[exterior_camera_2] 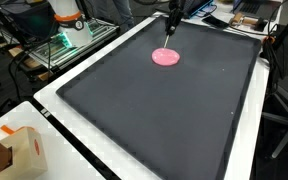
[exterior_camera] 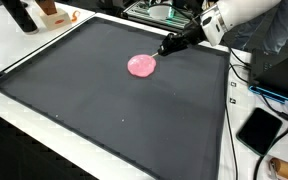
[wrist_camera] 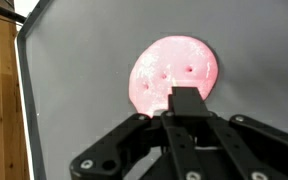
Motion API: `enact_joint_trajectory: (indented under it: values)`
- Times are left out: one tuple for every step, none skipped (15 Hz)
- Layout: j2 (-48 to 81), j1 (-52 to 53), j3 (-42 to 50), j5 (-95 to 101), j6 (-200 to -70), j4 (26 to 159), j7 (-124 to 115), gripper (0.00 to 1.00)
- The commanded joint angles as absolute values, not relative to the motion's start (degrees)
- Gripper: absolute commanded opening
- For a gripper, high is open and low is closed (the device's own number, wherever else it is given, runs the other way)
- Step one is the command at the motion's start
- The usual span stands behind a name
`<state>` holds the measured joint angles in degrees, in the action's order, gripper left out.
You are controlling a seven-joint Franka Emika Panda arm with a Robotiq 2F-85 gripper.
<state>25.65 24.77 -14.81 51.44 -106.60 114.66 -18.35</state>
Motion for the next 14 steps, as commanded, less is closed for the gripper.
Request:
enact_joint_trajectory:
  values:
    - [24.4, 22.6, -15.2, 48.8, -108.4, 115.1, -15.4, 0.03]
    - [23.9, 21.9, -15.2, 48.1, -109.1, 115.4, -14.6, 0.03]
    - [23.4, 21.4, -15.2, 47.4, -109.8, 115.6, -13.7, 0.03]
    - [22.8, 20.6, -15.1, 46.4, -110.7, 115.9, -12.7, 0.03]
    - [22.2, 19.9, -15.1, 45.4, -111.7, 116.1, -11.5, 0.03]
    - [21.6, 19.3, -15.0, 44.1, -112.6, 116.3, -10.3, 0.03]
    - [21.1, 18.8, -14.8, 43.3, -113.2, 116.4, -9.4, 0.03]
    - [20.6, 18.3, -14.6, 42.4, -113.8, 116.4, -8.4, 0.03]
    - [20.1, 17.8, -14.5, 41.5, -114.3, 116.5, -7.3, 0.03]
    - [19.5, 17.2, -14.3, 40.7, -114.9, 116.6, -6.3, 0.03]
    - [18.8, 16.5, -14.2, 39.5, -115.8, 116.9, -5.0, 0.03]
    - [18.2, 15.8, -14.0, 38.4, -116.6, 117.2, -3.9, 0.03]
    - [17.4, 15.1, -13.9, 37.0, -117.6, 117.5, -2.5, 0.03]
    - [16.6, 14.3, -13.8, 35.6, -118.6, 117.9, -1.1, 0.03]
